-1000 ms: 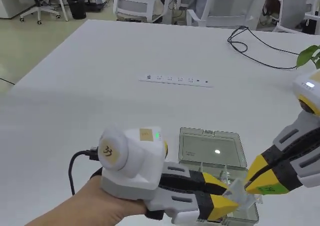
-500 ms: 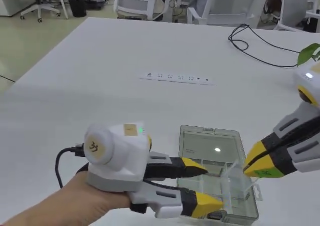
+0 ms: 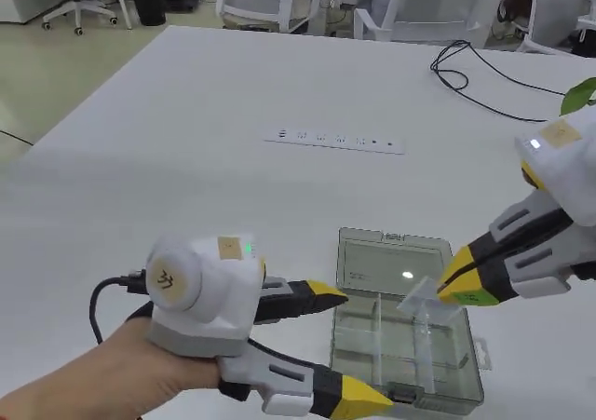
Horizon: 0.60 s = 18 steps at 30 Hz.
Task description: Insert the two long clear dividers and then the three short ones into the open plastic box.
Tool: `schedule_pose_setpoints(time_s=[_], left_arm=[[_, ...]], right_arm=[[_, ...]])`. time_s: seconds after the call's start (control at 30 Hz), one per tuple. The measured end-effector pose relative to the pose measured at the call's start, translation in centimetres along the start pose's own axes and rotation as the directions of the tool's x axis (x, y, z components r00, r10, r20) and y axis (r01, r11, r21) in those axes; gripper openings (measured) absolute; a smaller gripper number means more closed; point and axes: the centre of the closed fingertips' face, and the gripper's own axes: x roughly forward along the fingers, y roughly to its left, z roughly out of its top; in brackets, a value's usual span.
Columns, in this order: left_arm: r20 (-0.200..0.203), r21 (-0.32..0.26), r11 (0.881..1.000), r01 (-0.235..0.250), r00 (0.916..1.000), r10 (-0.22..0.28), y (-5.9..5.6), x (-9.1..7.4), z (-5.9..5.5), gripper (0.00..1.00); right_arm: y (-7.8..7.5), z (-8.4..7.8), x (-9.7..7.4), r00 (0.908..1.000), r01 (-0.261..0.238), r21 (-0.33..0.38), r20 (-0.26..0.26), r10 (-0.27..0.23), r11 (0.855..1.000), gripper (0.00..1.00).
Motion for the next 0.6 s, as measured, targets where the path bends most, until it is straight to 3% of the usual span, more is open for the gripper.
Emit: schedule_pose_setpoints(time_s=[0.6], left_arm=[[-0.035, -0.024, 0.999, -0.041, 0.9986, 0.04, 1.3, -0.5, -2.1, 1.0]], right_arm=[[-1.0, -3.0, 3.3, 0.9989, 0.021, 0.043, -0.042, -0.019, 0.999, 0.03]])
